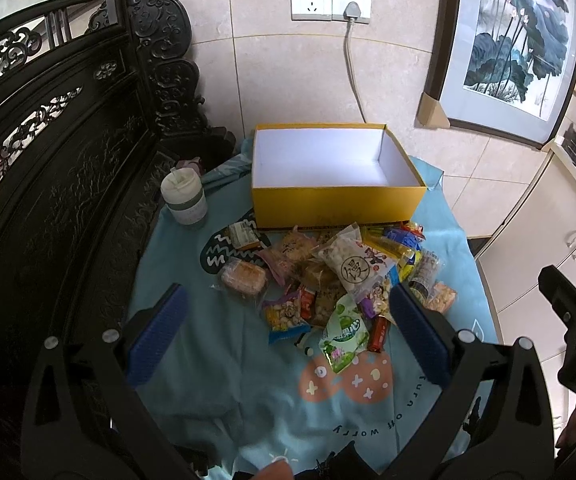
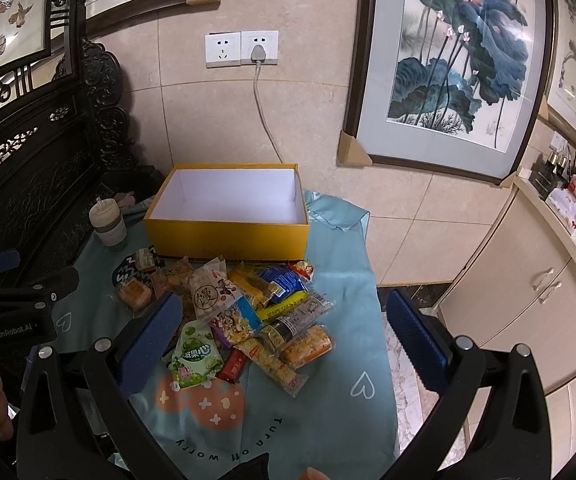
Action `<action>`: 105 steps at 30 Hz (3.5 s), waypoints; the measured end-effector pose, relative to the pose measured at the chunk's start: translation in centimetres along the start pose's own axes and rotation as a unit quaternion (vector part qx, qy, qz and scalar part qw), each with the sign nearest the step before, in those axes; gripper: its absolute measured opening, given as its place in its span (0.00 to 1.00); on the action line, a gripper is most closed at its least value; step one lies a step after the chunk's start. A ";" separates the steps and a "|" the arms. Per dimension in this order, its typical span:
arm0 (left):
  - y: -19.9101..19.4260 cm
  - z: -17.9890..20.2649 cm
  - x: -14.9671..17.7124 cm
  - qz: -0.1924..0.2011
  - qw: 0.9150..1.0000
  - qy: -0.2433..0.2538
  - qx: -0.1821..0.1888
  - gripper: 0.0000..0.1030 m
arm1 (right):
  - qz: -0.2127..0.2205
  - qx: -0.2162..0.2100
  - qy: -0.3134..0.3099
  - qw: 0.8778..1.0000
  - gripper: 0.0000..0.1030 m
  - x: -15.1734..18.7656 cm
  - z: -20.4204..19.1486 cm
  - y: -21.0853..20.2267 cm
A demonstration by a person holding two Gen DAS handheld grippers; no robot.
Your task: Organize snacks
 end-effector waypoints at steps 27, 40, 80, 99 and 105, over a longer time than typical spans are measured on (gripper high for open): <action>9.8 -1.0 6.7 -0.079 0.996 0.036 -0.003 0.98 | -0.143 -0.059 0.008 0.988 0.99 8.6 0.1 10.3; 23.7 -2.2 15.1 -0.189 0.981 0.026 -0.019 0.98 | -0.240 -0.063 -0.068 0.966 0.83 19.7 -2.6 21.0; 23.4 -2.6 14.2 -0.151 0.983 -0.056 0.088 0.09 | -0.239 -0.128 -0.023 0.962 0.29 18.1 -5.1 16.0; 14.8 0.8 -2.3 -0.022 0.970 -0.104 0.219 0.10 | -0.071 -0.177 0.025 0.981 0.29 -4.3 -7.5 15.0; 14.1 -0.1 -5.1 0.003 0.971 -0.117 0.209 0.10 | -0.067 -0.172 0.025 0.982 0.29 -5.6 -7.0 16.7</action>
Point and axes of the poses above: each gripper's, at about its wrist camera, not at the fingertips, and y roughly the way its jaws point, z to its right, x to its underside, the point moved 8 cm from there along y, roughly the way its jaws point, and after that the axes turned 7 degrees about z, right-handed, at the moved point
